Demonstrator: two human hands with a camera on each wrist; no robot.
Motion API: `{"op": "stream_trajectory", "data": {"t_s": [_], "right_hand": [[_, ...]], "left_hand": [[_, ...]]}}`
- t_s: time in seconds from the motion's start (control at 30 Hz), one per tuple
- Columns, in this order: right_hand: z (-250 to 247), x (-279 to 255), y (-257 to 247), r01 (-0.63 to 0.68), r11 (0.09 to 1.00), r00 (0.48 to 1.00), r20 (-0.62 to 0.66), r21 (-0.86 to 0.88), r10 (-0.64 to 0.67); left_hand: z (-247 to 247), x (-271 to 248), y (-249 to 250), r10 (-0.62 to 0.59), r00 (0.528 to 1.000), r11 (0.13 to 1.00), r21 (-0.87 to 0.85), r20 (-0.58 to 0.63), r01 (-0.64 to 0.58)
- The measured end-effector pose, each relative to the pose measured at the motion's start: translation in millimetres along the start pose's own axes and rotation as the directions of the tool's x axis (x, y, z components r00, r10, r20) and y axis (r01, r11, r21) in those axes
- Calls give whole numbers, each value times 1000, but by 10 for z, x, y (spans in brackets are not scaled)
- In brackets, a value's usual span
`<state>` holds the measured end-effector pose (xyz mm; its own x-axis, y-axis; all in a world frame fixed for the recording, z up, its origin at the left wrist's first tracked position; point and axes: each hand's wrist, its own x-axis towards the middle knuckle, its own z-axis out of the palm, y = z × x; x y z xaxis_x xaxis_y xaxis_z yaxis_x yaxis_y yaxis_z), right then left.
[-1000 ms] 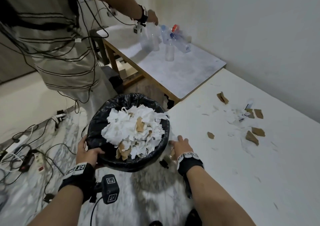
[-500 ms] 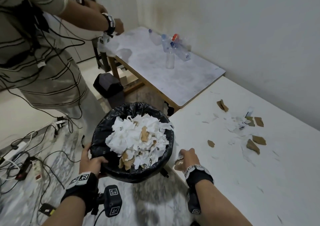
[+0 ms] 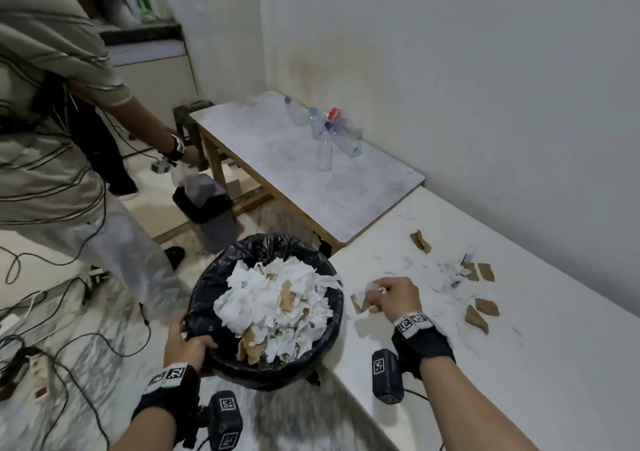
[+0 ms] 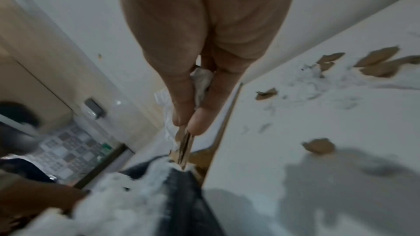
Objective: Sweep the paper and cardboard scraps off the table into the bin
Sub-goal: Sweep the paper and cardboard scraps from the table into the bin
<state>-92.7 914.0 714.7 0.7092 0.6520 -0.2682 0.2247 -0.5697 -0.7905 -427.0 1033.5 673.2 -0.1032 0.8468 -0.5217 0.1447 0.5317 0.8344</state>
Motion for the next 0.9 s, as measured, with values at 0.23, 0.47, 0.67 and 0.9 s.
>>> {"op": "stream_trajectory", "data": {"t_s": [0.23,0.47,0.67,0.9], "right_hand": [[165,-120,-768,101,977,964,224,189,-143],[-90,387,-516,187,980,978,79,74,-192],[-489,941,469,-107,936,983,103,-336,149],[-79,1091,1139,99,676,908,344,-730,239]], "left_hand": [[450,-123,229,70,995,997,-22,77,-68],[799,30,283,53,998,997,-57,34,-51],[891,169,213,14,995,998,-61,-102,-20],[935,157,179,-71,976,991,-123,-205,46]]}}
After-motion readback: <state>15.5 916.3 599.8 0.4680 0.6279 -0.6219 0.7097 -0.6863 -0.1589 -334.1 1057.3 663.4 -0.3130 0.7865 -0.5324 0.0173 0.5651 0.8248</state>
